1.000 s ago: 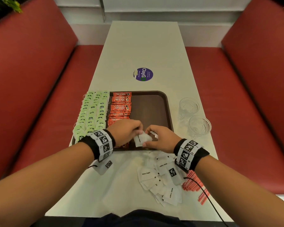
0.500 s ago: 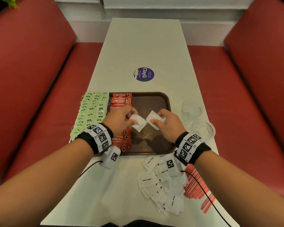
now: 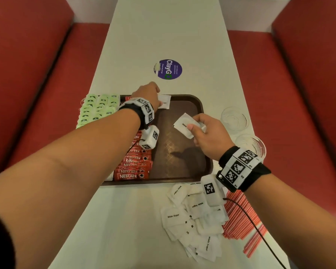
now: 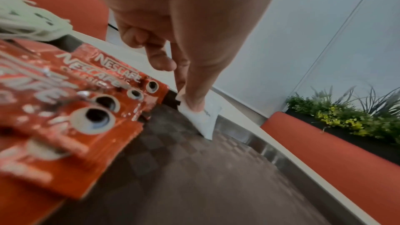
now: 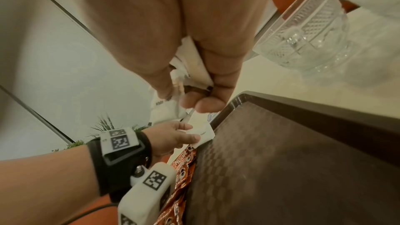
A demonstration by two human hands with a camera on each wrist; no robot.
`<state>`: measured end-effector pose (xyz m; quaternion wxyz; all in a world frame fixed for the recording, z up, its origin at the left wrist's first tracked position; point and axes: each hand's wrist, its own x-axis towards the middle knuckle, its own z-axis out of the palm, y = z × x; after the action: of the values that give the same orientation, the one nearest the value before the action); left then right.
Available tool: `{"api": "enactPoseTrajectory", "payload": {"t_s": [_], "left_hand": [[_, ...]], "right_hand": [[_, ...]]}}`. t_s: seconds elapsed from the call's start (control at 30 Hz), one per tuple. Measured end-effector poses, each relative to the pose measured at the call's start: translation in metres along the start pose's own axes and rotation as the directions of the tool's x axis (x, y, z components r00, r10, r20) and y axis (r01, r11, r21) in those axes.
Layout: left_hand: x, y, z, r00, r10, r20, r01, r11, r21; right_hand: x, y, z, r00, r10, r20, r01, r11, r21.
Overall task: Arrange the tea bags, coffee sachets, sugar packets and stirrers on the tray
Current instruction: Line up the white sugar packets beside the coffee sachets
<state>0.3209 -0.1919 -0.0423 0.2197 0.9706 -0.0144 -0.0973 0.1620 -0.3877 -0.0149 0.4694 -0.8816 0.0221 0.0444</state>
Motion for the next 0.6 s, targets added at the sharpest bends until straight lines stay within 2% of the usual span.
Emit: {"api": "enactPoseTrajectory", "payload": {"t_s": [0.13,0.23,0.3,0.37,0.5,0.6], "left_hand": [[0.021,0.0,0.004,0.999,-0.007,0.032,0.003,0.992,0.127],[0.027,0.001,0.005,1.0,-0.007,-0.008,0.008,0.984,0.181],[0.026,0.005,0.006,0.998,0.05,-0.023,-0.043,0.965,0.258],[0.024,0.009,0.01,0.992,0.125,0.016,-0.124,0.943,0.309],[0.015,0.01,0.015,0.984,0.141,0.109,-0.174,0.899,0.401],[0.009,0.009,0.01,0.977,0.193,0.093,-0.214,0.901,0.377]], "right_hand": [[0.004,-0.003,-0.004,1.0,0.003,0.004,-0.003,1.0,0.006],[0.007,-0.004,-0.004,1.0,0.001,0.009,-0.002,1.0,0.007],[0.009,-0.004,-0.003,1.0,0.005,0.008,-0.005,1.0,0.011],[0.01,-0.004,-0.003,1.0,0.009,0.004,-0.009,1.0,0.013],[0.012,-0.005,-0.001,1.0,0.006,0.013,-0.006,1.0,0.008],[0.015,-0.005,0.0,1.0,-0.008,0.013,0.008,1.0,-0.005]]}}
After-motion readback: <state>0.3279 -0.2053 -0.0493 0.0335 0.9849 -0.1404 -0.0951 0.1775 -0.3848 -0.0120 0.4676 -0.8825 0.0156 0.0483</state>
